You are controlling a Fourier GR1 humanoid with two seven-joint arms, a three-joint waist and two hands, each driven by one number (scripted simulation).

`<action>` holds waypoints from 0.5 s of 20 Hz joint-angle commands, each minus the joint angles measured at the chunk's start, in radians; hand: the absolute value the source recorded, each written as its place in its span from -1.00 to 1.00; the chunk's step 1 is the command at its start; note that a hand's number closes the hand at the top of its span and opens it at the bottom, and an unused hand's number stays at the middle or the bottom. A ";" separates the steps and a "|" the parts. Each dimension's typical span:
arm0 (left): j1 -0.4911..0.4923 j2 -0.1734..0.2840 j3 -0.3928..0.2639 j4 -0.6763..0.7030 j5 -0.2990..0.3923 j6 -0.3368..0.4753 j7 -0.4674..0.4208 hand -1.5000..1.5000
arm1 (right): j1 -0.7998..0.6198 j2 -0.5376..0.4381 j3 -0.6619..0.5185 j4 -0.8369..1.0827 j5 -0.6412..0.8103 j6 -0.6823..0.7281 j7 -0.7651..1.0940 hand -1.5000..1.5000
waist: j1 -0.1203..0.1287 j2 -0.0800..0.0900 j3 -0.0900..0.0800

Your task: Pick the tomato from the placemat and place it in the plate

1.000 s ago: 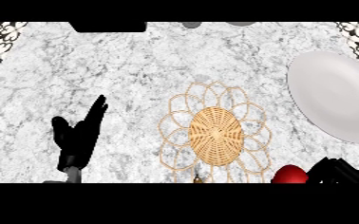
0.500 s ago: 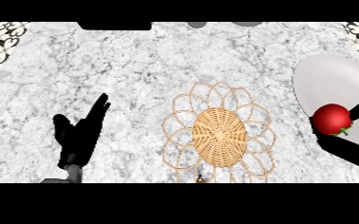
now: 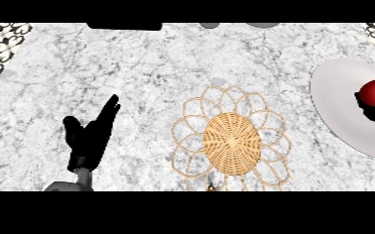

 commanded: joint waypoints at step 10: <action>-0.019 -0.022 -0.011 0.047 -0.001 -0.019 0.002 0.00 | -0.284 0.040 0.057 0.670 0.031 0.406 -0.266 -1.00 | 0.023 0.011 -0.006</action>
